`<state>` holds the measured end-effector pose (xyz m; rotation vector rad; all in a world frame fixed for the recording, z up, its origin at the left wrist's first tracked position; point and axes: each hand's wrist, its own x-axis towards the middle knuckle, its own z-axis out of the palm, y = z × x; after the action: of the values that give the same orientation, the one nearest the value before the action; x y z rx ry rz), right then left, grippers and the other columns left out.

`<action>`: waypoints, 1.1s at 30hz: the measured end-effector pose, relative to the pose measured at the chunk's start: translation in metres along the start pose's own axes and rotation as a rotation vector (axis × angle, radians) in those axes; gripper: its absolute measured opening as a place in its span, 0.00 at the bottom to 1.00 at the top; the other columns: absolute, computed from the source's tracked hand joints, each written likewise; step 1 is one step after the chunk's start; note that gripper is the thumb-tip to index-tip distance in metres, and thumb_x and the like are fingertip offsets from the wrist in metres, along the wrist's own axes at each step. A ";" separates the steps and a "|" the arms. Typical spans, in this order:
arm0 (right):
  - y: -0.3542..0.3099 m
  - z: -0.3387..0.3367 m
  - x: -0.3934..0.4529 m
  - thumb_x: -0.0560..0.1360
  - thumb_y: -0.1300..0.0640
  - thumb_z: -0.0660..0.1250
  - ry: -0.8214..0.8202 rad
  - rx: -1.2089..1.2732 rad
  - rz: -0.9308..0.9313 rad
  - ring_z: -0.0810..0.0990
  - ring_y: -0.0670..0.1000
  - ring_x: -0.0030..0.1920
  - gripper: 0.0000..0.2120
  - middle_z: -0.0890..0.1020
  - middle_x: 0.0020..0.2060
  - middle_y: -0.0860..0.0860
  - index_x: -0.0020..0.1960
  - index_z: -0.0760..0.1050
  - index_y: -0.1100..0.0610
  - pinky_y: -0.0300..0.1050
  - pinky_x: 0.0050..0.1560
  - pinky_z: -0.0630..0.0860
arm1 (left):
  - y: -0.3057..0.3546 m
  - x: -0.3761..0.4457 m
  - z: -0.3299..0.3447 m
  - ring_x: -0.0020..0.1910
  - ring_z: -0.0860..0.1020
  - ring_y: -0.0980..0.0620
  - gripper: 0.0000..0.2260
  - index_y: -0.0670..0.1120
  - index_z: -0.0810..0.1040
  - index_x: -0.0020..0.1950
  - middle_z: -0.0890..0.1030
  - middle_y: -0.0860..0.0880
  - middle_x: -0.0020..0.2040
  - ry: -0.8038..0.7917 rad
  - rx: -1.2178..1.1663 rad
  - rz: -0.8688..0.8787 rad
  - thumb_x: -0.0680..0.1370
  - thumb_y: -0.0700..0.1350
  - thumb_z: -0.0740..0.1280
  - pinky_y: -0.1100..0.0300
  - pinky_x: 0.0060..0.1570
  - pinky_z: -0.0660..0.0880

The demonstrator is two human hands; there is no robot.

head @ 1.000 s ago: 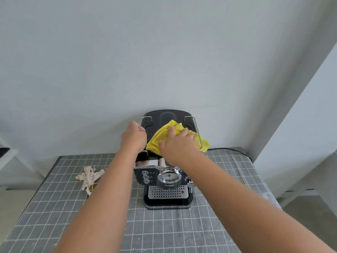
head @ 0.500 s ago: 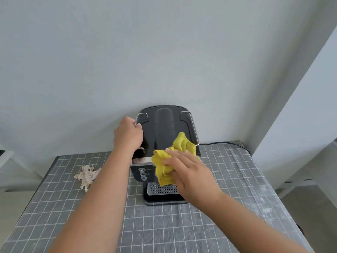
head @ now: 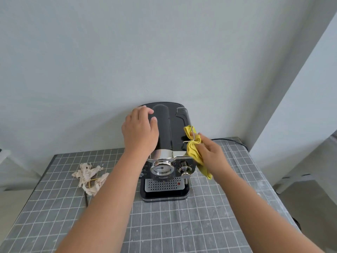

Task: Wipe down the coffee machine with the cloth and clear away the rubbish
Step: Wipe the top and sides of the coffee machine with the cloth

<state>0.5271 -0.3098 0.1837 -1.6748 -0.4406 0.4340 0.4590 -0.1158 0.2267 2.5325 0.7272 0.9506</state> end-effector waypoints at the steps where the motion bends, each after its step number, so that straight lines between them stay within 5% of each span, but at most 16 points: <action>1: -0.004 -0.001 0.011 0.78 0.47 0.64 -0.028 -0.028 0.026 0.72 0.45 0.65 0.09 0.71 0.68 0.43 0.54 0.79 0.36 0.46 0.68 0.68 | 0.002 -0.002 0.001 0.61 0.72 0.43 0.10 0.47 0.75 0.58 0.76 0.48 0.62 0.006 -0.002 0.024 0.78 0.45 0.61 0.48 0.56 0.68; 3: -0.006 -0.004 0.034 0.75 0.42 0.65 -0.093 -0.041 0.073 0.71 0.46 0.67 0.11 0.70 0.70 0.46 0.57 0.79 0.36 0.51 0.71 0.66 | 0.005 -0.006 0.005 0.63 0.72 0.45 0.09 0.48 0.76 0.57 0.77 0.49 0.63 0.009 0.006 0.063 0.78 0.45 0.61 0.47 0.58 0.68; 5: -0.009 -0.004 0.052 0.75 0.42 0.65 -0.132 0.006 0.138 0.78 0.49 0.57 0.13 0.80 0.60 0.50 0.58 0.79 0.39 0.57 0.65 0.73 | 0.007 -0.008 0.009 0.64 0.72 0.45 0.09 0.49 0.76 0.56 0.77 0.50 0.63 0.009 0.021 0.090 0.77 0.46 0.61 0.47 0.59 0.69; 9: -0.019 0.007 0.086 0.77 0.48 0.66 -0.080 0.278 0.141 0.82 0.52 0.45 0.13 0.83 0.45 0.54 0.58 0.80 0.52 0.48 0.52 0.79 | 0.009 -0.008 0.014 0.66 0.71 0.43 0.10 0.49 0.76 0.55 0.77 0.51 0.62 0.005 0.018 0.116 0.77 0.46 0.60 0.46 0.62 0.68; 12: -0.020 0.019 0.105 0.77 0.43 0.64 -0.055 0.336 0.173 0.82 0.49 0.41 0.15 0.82 0.42 0.51 0.58 0.77 0.51 0.48 0.51 0.78 | 0.012 -0.007 0.018 0.69 0.69 0.42 0.09 0.48 0.77 0.55 0.78 0.51 0.62 0.002 0.018 0.155 0.77 0.46 0.60 0.46 0.62 0.67; 17: 0.006 0.018 0.085 0.75 0.34 0.57 -0.090 0.363 0.315 0.82 0.56 0.57 0.29 0.83 0.57 0.55 0.67 0.73 0.50 0.57 0.64 0.73 | 0.030 -0.012 0.018 0.73 0.64 0.44 0.15 0.50 0.77 0.57 0.76 0.53 0.65 -0.121 -0.003 0.224 0.78 0.53 0.56 0.42 0.67 0.63; 24: 0.023 0.020 -0.001 0.81 0.43 0.52 -0.123 0.440 0.049 0.69 0.43 0.70 0.19 0.67 0.72 0.42 0.72 0.59 0.32 0.50 0.72 0.65 | 0.041 -0.015 0.020 0.76 0.57 0.46 0.23 0.53 0.75 0.65 0.72 0.58 0.70 -0.398 0.115 0.507 0.78 0.62 0.53 0.39 0.71 0.57; 29: 0.012 0.020 0.065 0.83 0.48 0.51 -0.093 0.384 -0.046 0.60 0.41 0.74 0.21 0.60 0.75 0.41 0.75 0.58 0.41 0.48 0.75 0.56 | 0.041 -0.016 0.017 0.75 0.60 0.46 0.20 0.53 0.75 0.64 0.75 0.57 0.67 -0.386 0.089 0.497 0.80 0.59 0.54 0.39 0.68 0.62; 33: 0.014 0.021 0.120 0.82 0.41 0.46 -0.121 0.442 0.000 0.55 0.42 0.76 0.25 0.55 0.77 0.42 0.78 0.51 0.45 0.40 0.75 0.48 | 0.038 -0.018 0.017 0.73 0.62 0.45 0.14 0.55 0.80 0.52 0.76 0.57 0.63 -0.365 0.057 0.452 0.77 0.59 0.58 0.41 0.67 0.63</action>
<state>0.6189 -0.2317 0.1624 -1.2253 -0.3992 0.5890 0.4722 -0.1591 0.2233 2.8688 0.0745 0.5601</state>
